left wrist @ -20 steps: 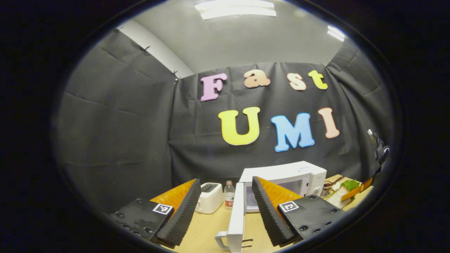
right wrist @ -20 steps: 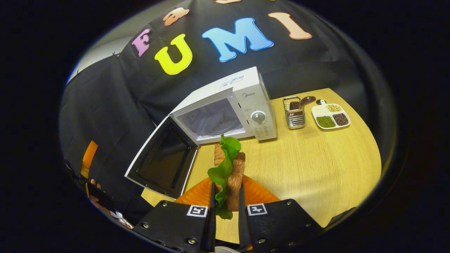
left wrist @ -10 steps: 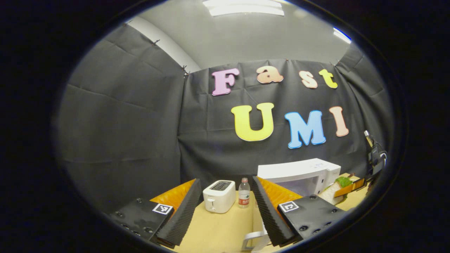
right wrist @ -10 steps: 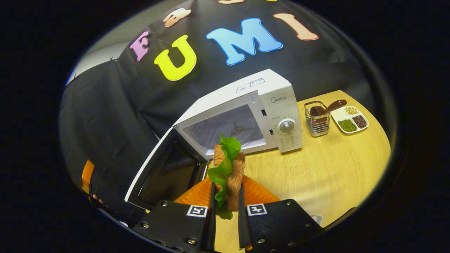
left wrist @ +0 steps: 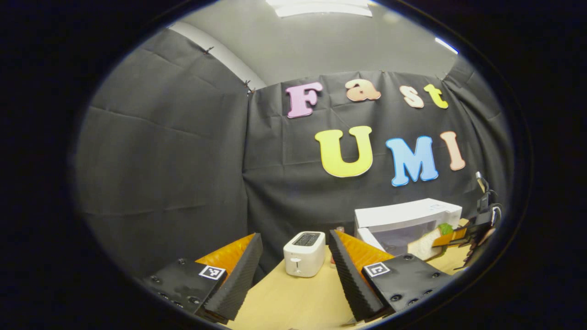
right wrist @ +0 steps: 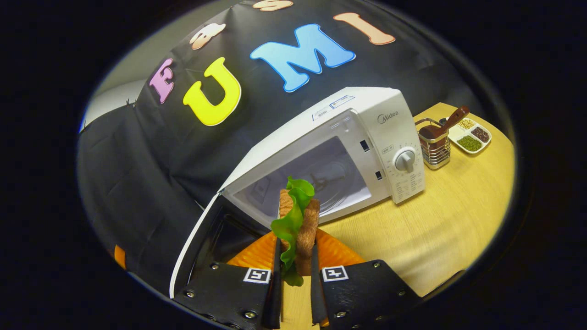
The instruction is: Open the microwave oven with the left hand, put the food in, and close the microwave oven.
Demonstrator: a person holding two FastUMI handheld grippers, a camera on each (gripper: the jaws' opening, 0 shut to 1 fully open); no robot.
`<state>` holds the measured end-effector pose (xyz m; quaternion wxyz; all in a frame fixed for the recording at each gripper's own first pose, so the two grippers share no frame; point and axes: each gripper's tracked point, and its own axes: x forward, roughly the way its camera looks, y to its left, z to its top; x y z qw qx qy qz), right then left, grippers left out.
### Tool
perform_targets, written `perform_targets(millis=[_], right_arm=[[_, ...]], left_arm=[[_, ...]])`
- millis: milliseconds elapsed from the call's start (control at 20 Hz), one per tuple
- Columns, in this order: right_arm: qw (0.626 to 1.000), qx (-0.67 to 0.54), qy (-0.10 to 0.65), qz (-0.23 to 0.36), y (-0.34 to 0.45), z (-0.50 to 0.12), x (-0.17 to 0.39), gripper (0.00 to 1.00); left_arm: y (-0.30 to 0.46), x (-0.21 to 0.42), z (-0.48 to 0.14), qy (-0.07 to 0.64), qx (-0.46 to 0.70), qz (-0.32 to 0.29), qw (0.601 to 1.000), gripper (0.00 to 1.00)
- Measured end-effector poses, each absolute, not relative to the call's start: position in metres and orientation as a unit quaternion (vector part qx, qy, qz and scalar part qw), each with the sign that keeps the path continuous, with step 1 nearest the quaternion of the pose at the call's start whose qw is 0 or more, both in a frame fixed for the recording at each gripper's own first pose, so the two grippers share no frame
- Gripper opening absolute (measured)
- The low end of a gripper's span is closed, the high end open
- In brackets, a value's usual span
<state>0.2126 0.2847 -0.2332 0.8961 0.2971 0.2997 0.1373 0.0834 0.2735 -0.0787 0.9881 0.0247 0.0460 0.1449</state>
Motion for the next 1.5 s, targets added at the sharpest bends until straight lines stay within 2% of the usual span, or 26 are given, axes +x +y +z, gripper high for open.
perform_targets(millis=[300, 750, 1050, 1100, 1300, 1350, 1450, 1500], right_arm=[[0.902, 0.314, 0.285, 0.089, 0.298, -0.261, 0.255, 0.27], [0.897, 0.347, 0.267, 0.054, 0.327, -0.295, 0.313, 0.29], [0.903, 0.357, 0.238, 0.032, 0.332, -0.311, 0.34, 0.29], [0.902, 0.359, 0.237, 0.03, 0.333, -0.312, 0.344, 0.37], [0.923, 0.312, 0.224, 0.016, 0.327, -0.322, 0.358, 0.37], [0.929, 0.296, 0.221, 0.018, 0.327, -0.322, 0.362, 0.44], [0.94, 0.26, 0.219, 0.015, 0.325, -0.323, 0.368, 0.45], [0.946, 0.239, 0.22, 0.011, 0.321, -0.324, 0.37, 0.54]], left_arm=[[0.303, 0.088, -0.09, 0.058, 0.03, 0.165, 0.984, 0.94], [0.34, 0.081, -0.104, 0.089, 0.055, 0.199, 0.974, 0.94], [0.346, 0.078, -0.117, 0.113, 0.071, 0.2, 0.971, 0.93], [0.347, 0.075, -0.114, 0.11, 0.072, 0.202, 0.97, 0.94], [0.346, 0.073, -0.107, 0.104, 0.082, 0.204, 0.97, 0.95], [0.346, 0.073, -0.107, 0.105, 0.083, 0.204, 0.97, 0.95], [0.346, 0.074, -0.108, 0.105, 0.081, 0.207, 0.969, 0.95], [0.348, 0.074, -0.109, 0.106, 0.08, 0.209, 0.969, 0.95]])
